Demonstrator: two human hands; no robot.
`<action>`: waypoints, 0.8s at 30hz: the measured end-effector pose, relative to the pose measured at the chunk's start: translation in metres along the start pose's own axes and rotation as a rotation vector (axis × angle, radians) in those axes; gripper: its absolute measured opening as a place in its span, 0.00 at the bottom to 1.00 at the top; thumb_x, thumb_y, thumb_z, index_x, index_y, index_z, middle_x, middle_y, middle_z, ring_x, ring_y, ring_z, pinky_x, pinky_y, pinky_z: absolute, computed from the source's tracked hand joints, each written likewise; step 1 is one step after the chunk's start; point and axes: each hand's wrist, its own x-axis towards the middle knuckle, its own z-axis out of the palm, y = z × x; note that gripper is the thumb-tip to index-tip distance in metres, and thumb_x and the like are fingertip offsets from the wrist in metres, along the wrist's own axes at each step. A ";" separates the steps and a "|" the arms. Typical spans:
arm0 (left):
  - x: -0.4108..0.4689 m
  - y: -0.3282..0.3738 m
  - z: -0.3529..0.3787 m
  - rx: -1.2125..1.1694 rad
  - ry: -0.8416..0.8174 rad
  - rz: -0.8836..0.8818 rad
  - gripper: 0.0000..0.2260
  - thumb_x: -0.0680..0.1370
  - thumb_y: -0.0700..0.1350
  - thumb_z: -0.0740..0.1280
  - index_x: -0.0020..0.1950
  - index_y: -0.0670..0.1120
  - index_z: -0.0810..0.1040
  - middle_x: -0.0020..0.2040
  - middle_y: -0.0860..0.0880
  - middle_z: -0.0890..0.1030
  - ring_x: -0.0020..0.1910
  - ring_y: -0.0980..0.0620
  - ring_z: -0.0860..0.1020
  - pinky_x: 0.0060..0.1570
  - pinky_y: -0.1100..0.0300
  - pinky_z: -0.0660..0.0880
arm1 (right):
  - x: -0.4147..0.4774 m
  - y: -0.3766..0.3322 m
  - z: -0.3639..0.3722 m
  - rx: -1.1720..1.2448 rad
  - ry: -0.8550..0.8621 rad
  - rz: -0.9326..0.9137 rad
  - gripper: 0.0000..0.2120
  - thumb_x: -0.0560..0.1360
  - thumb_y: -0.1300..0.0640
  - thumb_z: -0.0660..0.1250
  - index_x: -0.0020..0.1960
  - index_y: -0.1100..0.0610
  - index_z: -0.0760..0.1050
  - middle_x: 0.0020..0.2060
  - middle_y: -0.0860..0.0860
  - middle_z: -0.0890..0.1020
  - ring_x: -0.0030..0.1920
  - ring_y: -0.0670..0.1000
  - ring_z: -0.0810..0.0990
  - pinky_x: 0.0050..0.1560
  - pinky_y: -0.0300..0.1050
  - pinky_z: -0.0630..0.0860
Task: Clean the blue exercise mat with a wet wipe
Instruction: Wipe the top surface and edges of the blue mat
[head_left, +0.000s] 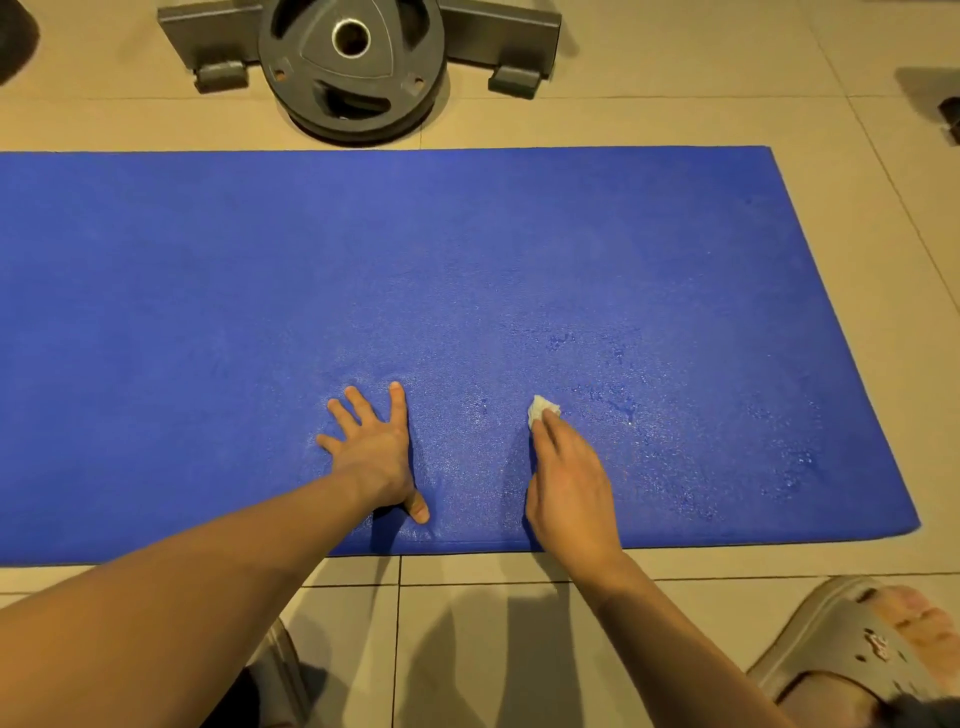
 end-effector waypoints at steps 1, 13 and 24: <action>0.000 0.000 0.000 0.001 0.000 -0.003 0.78 0.53 0.63 0.85 0.78 0.52 0.24 0.78 0.31 0.30 0.76 0.25 0.33 0.72 0.23 0.50 | -0.003 -0.001 0.008 -0.004 -0.011 0.007 0.31 0.79 0.60 0.66 0.80 0.61 0.60 0.79 0.57 0.63 0.78 0.58 0.64 0.76 0.54 0.65; 0.000 0.002 0.000 0.026 -0.003 -0.023 0.78 0.54 0.63 0.85 0.77 0.51 0.23 0.77 0.30 0.29 0.77 0.26 0.33 0.73 0.25 0.52 | 0.016 -0.075 0.034 -0.005 -0.146 -0.239 0.37 0.78 0.57 0.65 0.81 0.66 0.53 0.81 0.60 0.53 0.82 0.59 0.49 0.80 0.56 0.51; 0.001 0.002 -0.002 0.019 -0.023 -0.023 0.79 0.54 0.62 0.86 0.77 0.51 0.22 0.77 0.30 0.29 0.76 0.25 0.32 0.72 0.23 0.50 | 0.025 0.018 -0.008 -0.107 0.000 0.289 0.29 0.77 0.59 0.62 0.74 0.70 0.66 0.77 0.65 0.64 0.78 0.63 0.62 0.79 0.58 0.58</action>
